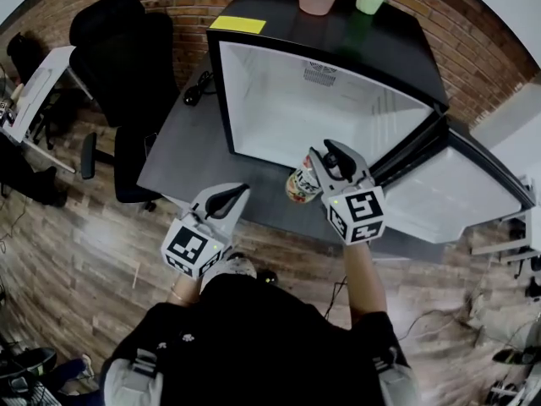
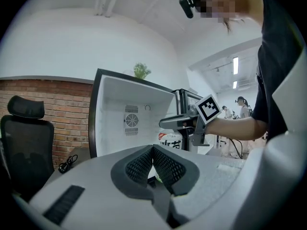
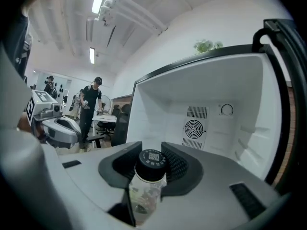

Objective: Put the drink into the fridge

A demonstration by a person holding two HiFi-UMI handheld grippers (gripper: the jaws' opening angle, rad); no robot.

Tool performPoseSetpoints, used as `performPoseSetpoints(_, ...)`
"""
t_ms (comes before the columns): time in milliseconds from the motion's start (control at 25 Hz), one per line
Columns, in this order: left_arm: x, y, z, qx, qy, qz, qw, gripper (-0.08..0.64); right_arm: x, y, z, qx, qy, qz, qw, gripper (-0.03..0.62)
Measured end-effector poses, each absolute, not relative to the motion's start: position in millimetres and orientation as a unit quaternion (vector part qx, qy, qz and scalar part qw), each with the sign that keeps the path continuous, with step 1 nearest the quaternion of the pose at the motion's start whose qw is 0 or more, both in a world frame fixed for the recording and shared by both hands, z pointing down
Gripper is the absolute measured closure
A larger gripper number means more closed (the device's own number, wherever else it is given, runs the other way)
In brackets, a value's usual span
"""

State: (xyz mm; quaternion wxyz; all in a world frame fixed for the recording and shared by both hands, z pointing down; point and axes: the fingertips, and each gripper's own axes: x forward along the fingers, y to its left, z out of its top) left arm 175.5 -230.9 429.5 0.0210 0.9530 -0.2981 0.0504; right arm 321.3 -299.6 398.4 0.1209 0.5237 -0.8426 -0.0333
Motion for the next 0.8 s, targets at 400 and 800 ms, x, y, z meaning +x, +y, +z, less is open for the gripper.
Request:
performPoseSetpoints(400,155.7,-262.3,419.1,0.944,-0.326,0.050,0.018,0.557,321.9,-359.8,394.6,0.524,-0.841,-0.033,0.129,0.468)
performPoseSetpoints(800,132.2,-282.0,409.6,0.937,-0.346,0.039,0.018,0.557,324.5,-410.4,398.4,0.534,-0.830,-0.039,0.159,0.468)
